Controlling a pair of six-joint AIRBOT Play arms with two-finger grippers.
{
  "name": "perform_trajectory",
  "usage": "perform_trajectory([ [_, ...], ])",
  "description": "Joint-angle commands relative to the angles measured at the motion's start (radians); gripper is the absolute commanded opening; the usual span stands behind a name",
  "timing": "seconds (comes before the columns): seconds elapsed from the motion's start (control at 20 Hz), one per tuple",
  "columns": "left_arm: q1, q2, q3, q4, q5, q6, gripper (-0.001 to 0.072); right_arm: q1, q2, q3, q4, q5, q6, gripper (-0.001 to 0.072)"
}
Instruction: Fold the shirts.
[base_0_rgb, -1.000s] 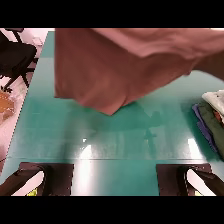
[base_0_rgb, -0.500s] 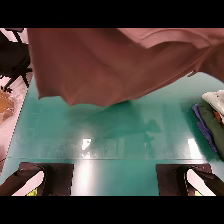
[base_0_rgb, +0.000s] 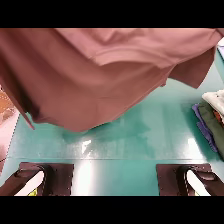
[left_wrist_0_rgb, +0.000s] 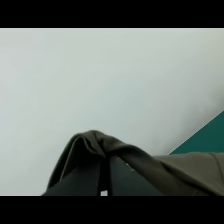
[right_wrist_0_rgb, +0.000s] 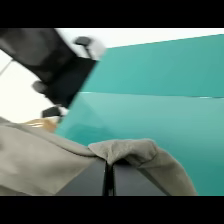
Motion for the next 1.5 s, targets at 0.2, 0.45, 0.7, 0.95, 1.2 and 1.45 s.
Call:
perform_trajectory([
  [0.2, -0.114, -0.161, -0.008, -0.064, -0.092, 0.097, 0.0020, 0.193, 0.175, -0.339, -0.077, -0.093, 0.029, 0.0017],
  [0.45, -0.304, -0.400, -0.008, -0.063, -0.121, 0.088, 0.0020, 0.222, 0.281, -0.565, -0.263, -0.125, 0.114, 0.0018],
  [0.7, -0.421, -0.645, -0.008, -0.060, -0.113, 0.089, 0.0021, 0.219, 0.291, -0.727, -0.348, -0.225, 0.115, 0.0018],
  [0.95, -0.475, -0.813, -0.026, -0.063, -0.058, 0.088, 0.0022, 0.210, 0.142, -0.772, -0.396, -0.228, 0.114, 0.0018],
  [1.2, -0.475, -0.847, -0.066, -0.057, 0.005, 0.089, 0.0022, 0.125, 0.007, -0.769, -0.381, -0.211, 0.114, 0.0018],
  [1.45, -0.475, -0.847, -0.064, -0.041, -0.019, 0.064, 0.0282, 0.006, -0.035, -0.769, -0.380, -0.187, 0.100, 0.0414],
])
